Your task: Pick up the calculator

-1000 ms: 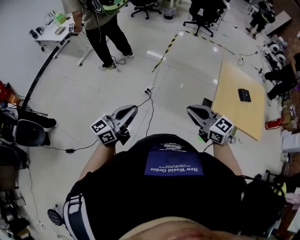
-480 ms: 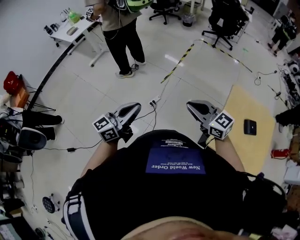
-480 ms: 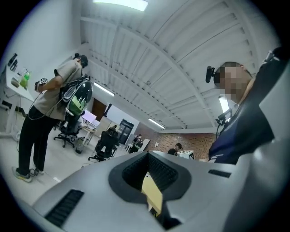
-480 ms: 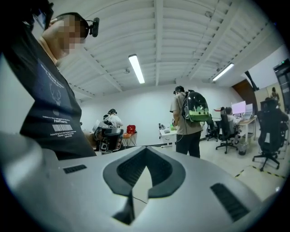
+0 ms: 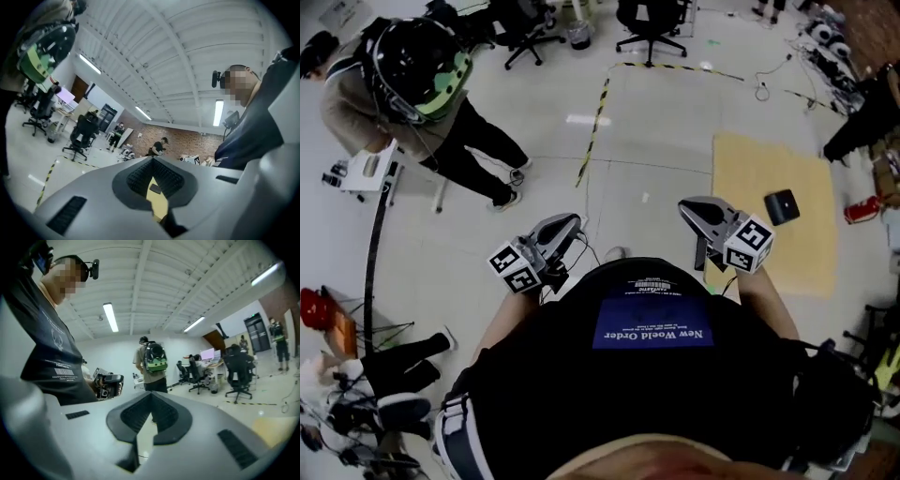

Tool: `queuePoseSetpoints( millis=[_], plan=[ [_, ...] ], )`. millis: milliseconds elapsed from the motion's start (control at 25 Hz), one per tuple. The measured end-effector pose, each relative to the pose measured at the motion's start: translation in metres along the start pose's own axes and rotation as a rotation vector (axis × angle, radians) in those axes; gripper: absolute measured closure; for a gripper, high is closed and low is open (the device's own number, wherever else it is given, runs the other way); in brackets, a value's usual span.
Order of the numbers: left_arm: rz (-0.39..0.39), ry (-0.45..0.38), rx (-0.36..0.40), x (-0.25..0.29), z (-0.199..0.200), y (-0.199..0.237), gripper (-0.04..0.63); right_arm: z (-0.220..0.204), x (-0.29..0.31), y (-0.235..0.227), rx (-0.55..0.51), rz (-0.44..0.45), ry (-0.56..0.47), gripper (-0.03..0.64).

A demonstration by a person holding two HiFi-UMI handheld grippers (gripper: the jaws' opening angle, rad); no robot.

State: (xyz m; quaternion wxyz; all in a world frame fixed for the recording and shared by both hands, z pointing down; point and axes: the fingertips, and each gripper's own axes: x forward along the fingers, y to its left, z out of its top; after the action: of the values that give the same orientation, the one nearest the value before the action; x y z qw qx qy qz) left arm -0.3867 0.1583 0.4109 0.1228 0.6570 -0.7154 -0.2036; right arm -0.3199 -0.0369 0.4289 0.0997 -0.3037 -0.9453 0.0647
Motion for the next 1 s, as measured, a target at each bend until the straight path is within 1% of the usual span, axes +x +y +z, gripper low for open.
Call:
queuePoseSetpoints(
  millis=[120, 240, 360, 480, 560, 640, 720, 800, 880, 920, 1000],
  plan=[
    [-0.160, 0.063, -0.010, 0.056, 0.005, 0.044, 0.592, 0.001, -0.017, -0.048, 0.014, -0.192, -0.017, 0.632],
    [-0.361, 0.152, -0.042, 0.122, 0.005, 0.081, 0.592, -0.001, -0.048, -0.086, 0.044, -0.452, -0.044, 0.632],
    [-0.537, 0.255, -0.054, 0.179, 0.001, 0.101, 0.592, -0.008, -0.077, -0.101, 0.093, -0.666, -0.082, 0.632],
    [-0.719, 0.360, -0.082, 0.228, -0.016, 0.094, 0.592, -0.010, -0.109, -0.092, 0.176, -0.873, -0.172, 0.632],
    [-0.807, 0.416, -0.096, 0.250, -0.030, 0.084, 0.592, -0.012, -0.119, -0.082, 0.203, -0.954, -0.186, 0.632],
    [-0.878, 0.458, -0.111, 0.271, -0.043, 0.066, 0.592, -0.019, -0.133, -0.071, 0.202, -1.023, -0.152, 0.632],
    [-0.936, 0.496, -0.127, 0.288, -0.059, 0.040, 0.592, -0.030, -0.158, -0.055, 0.203, -1.099, -0.139, 0.632],
    [-0.987, 0.529, -0.135, 0.300, -0.078, 0.007, 0.592, -0.039, -0.187, -0.036, 0.206, -1.161, -0.167, 0.632],
    [-1.028, 0.554, -0.127, 0.310, -0.094, -0.029, 0.592, -0.044, -0.215, -0.019, 0.200, -1.191, -0.195, 0.632],
    [-1.041, 0.561, -0.119, 0.315, -0.101, -0.046, 0.592, -0.043, -0.227, -0.012, 0.192, -1.191, -0.213, 0.632],
    [-1.042, 0.563, -0.113, 0.328, -0.109, -0.078, 0.592, -0.042, -0.252, -0.004, 0.179, -1.178, -0.236, 0.632]
  ],
)
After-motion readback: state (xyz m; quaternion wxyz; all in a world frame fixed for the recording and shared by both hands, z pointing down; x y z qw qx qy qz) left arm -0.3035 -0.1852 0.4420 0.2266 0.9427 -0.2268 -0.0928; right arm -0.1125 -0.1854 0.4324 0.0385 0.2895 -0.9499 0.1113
